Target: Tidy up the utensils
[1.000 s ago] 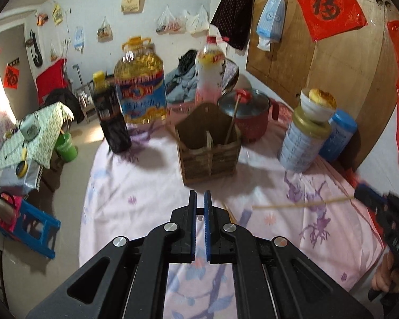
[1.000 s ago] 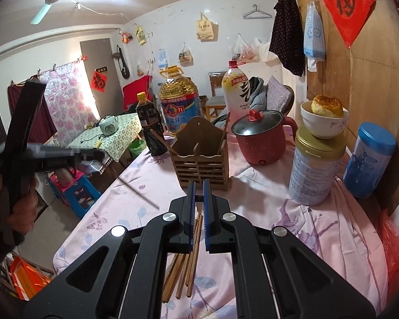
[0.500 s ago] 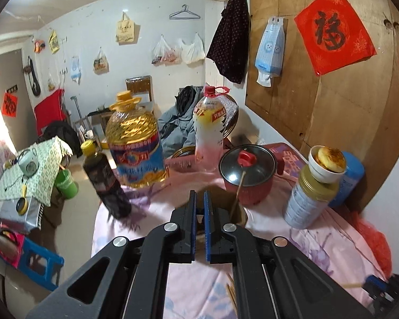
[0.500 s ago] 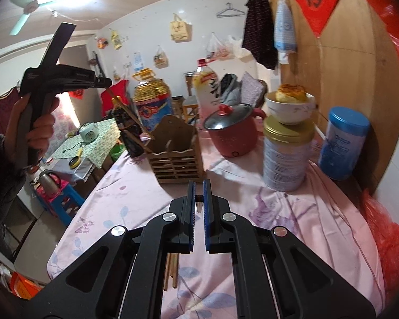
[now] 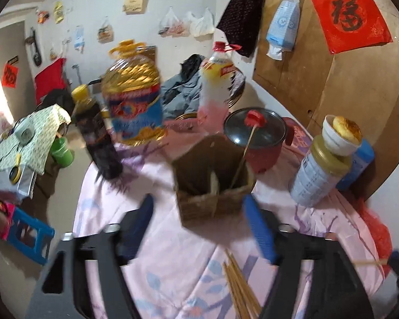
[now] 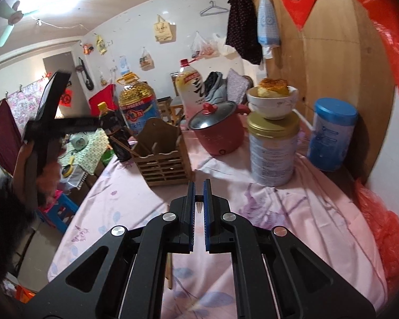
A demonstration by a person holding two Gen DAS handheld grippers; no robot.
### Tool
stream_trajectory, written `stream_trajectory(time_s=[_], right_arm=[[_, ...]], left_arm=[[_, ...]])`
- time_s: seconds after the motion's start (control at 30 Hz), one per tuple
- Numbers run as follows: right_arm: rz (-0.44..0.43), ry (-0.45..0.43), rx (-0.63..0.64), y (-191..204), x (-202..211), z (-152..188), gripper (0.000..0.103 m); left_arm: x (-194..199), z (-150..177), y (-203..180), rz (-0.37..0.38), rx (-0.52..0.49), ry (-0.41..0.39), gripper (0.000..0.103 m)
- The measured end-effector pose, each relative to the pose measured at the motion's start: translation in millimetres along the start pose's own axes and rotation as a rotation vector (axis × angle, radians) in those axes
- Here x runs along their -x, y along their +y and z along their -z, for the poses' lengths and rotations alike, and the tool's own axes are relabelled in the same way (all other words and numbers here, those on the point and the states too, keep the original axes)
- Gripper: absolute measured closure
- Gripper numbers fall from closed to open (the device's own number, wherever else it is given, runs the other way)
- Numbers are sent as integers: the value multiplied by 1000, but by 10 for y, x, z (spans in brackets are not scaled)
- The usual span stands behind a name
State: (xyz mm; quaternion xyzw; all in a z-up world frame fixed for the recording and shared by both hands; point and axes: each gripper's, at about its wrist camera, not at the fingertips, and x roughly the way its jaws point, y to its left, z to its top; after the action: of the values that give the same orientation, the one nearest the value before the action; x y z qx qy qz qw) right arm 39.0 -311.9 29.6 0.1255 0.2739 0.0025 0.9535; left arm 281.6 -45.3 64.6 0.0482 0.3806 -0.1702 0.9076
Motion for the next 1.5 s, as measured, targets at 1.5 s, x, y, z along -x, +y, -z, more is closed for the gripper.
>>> stream_trajectory(time_s=[1.5], right_arm=[[-71, 14, 204, 567, -1219, -953, 85]], left_arm=[[602, 1820, 417, -185, 250, 226, 12]])
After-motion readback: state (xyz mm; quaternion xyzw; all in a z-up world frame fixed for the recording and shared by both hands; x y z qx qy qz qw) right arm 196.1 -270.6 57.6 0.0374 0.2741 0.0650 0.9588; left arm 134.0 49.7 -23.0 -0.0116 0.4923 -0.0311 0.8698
